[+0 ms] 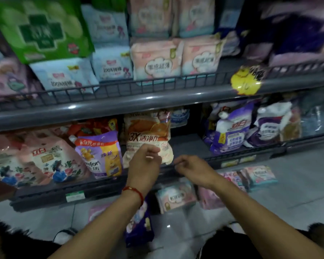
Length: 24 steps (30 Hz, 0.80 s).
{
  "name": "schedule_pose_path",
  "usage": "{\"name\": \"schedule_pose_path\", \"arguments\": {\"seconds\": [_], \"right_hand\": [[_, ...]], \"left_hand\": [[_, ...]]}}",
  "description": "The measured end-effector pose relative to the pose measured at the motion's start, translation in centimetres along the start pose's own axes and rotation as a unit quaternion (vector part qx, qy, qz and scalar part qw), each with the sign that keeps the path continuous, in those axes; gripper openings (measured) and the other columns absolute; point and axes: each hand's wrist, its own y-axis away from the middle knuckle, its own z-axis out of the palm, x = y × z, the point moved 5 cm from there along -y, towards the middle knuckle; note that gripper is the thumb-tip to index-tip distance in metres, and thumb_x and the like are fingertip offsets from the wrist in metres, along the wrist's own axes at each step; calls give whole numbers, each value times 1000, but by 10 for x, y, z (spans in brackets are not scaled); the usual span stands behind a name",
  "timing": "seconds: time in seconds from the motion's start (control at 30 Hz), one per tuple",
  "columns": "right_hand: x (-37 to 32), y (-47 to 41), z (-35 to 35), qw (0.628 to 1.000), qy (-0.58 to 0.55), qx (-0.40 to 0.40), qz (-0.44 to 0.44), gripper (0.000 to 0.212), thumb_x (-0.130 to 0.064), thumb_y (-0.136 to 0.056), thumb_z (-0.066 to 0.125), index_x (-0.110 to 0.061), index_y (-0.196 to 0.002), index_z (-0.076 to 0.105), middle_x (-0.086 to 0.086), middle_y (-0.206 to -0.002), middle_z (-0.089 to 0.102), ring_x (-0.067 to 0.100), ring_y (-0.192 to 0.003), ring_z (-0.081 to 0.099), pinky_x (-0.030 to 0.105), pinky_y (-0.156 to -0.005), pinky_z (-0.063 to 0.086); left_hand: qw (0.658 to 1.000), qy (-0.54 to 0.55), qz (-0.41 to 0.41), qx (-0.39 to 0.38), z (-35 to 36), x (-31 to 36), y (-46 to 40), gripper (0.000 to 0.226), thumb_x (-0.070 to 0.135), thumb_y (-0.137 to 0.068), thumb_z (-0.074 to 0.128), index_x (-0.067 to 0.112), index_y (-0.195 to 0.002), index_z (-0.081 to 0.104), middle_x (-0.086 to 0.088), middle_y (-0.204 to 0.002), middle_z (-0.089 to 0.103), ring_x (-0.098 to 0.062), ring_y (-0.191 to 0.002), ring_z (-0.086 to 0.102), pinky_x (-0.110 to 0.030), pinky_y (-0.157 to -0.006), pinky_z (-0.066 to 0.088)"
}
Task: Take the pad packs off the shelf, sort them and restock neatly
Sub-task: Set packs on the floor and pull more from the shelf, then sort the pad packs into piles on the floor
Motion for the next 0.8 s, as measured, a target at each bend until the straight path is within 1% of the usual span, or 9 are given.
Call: {"name": "schedule_pose_path", "arguments": {"seconds": [0.07, 0.13, 0.17, 0.3, 0.43, 0.5, 0.63, 0.73, 0.8], "right_hand": [[-27, 9, -52, 996, -7, 66, -60, 16, -20, -93, 66, -34, -99, 71, -11, -98, 76, 5, -93, 70, 24, -86, 54], [-57, 20, -103, 983, -21, 135, -119, 23, -12, -94, 64, -34, -95, 70, -8, -95, 77, 10, -92, 73, 29, -87, 56], [-70, 26, -130, 975, -29, 171, -140, 23, -9, -95, 63, -31, -96, 71, -5, -94, 77, 14, -89, 73, 31, -84, 57], [-107, 31, -226, 938, -51, 292, -178, 21, -9, -96, 63, -27, -89, 71, 6, -87, 76, 23, -79, 71, 38, -78, 57], [-117, 11, -289, 914, 35, 368, -165, 15, -14, -93, 62, -19, -99, 75, -3, -87, 74, 14, -80, 68, 26, -76, 50], [-117, -8, -313, 911, 68, 379, -148, 18, -12, -92, 61, -16, -104, 74, 0, -93, 74, 15, -85, 66, 29, -84, 52], [-111, -57, -350, 914, 142, 365, -108, 37, -17, -89, 63, -16, -126, 67, 11, -123, 71, 31, -115, 65, 42, -99, 52], [-115, -87, -371, 907, 191, 356, -119, 57, -20, -90, 64, -20, -146, 51, 17, -140, 57, 38, -126, 56, 44, -102, 50], [-123, -108, -385, 901, 212, 357, -127, 70, -20, -91, 65, -22, -155, 36, 19, -148, 45, 39, -130, 51, 42, -102, 49]], "left_hand": [[995, -7, 97, -35, 11, 55, -7, 22, 5, -86, 62, 24, -95, 68, 5, -91, 68, -3, -77, 63, -23, -71, 55], [983, -15, 174, -60, 19, 111, -14, 24, 14, -83, 62, 31, -98, 68, 5, -93, 68, -10, -78, 66, -37, -76, 60], [976, -24, 207, -66, 24, 140, -18, 25, 15, -83, 61, 33, -100, 67, 5, -95, 67, -13, -78, 65, -39, -78, 59], [933, -102, 342, -40, 40, 238, -39, 24, 12, -84, 62, 24, -104, 67, 4, -109, 62, -15, -93, 61, -37, -87, 54], [896, -209, 391, -29, 66, 290, -71, 25, 16, -87, 65, 24, -110, 66, 3, -115, 58, -18, -104, 57, -31, -89, 47], [879, -254, 403, -22, 81, 308, -90, 28, 15, -88, 63, 22, -115, 64, -1, -120, 57, -21, -107, 56, -28, -86, 44], [832, -344, 436, 5, 113, 344, -136, 32, 11, -86, 63, 14, -117, 64, -8, -119, 60, -27, -111, 56, -29, -85, 43], [797, -391, 459, 30, 137, 380, -176, 37, 6, -85, 62, 11, -122, 63, -13, -124, 58, -32, -116, 55, -36, -92, 48], [793, -424, 437, 31, 153, 405, -206, 47, 9, -88, 65, 12, -135, 55, -14, -132, 56, -34, -123, 54, -37, -96, 46]]}}
